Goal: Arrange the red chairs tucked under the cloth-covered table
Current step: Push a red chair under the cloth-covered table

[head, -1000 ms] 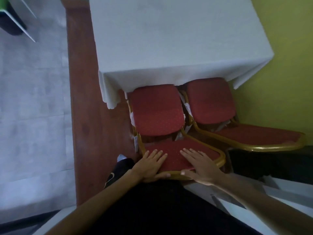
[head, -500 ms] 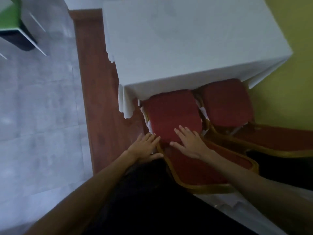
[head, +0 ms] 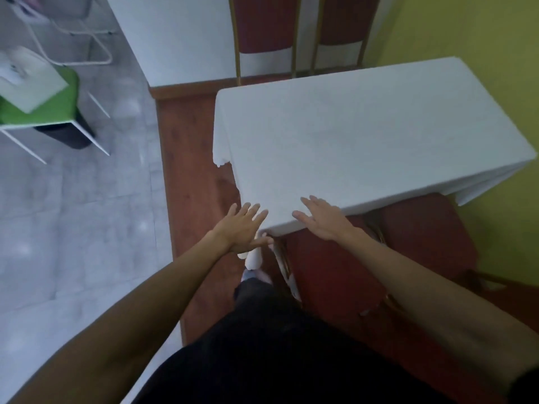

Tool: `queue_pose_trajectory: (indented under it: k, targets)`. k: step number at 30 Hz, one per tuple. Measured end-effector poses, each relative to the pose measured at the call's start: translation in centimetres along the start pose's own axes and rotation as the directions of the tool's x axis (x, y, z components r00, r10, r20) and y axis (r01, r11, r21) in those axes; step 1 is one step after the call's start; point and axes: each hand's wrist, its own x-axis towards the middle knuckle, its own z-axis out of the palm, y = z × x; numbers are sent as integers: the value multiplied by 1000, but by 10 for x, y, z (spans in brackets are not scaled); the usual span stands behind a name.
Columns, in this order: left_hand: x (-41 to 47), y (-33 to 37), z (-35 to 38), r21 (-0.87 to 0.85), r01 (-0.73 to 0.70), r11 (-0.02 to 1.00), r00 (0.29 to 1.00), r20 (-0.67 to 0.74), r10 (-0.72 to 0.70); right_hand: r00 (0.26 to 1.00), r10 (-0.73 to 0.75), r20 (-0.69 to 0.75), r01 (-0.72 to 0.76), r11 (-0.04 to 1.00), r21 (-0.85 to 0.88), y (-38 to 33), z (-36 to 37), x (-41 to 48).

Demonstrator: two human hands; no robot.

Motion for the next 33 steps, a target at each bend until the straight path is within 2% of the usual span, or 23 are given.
queue_pose_trajectory:
  k: [4, 8, 13, 19, 24, 27, 33]
  targets:
    - [29, -72, -13, 24, 4, 1000, 1000, 9, -5, 998, 43, 50, -39, 995, -94, -31, -22, 59]
    - [61, -122, -20, 9, -27, 1000, 1000, 13, 27, 990, 72, 120, -60, 993, -98, -56, -39, 107]
    - [108, -176, -45, -41, -77, 996, 996, 41, 79, 975, 169, 143, -156, 983, -94, -78, -52, 166]
    - [161, -281, -73, 1, -188, 982, 979, 86, 187, 937, 335, 101, -337, 942, 2, -116, -73, 247]
    - [181, -381, -108, 5, -267, 964, 957, 122, 264, 909, 408, 89, -416, 899, 136, -167, -92, 311]
    - [199, -440, -131, 45, -275, 960, 953, 144, 267, 901, 431, 49, -430, 873, 232, -198, -108, 352]
    - [244, -522, -179, 42, -245, 969, 958, 165, 235, 882, 471, 15, -458, 849, 264, -231, -145, 430]
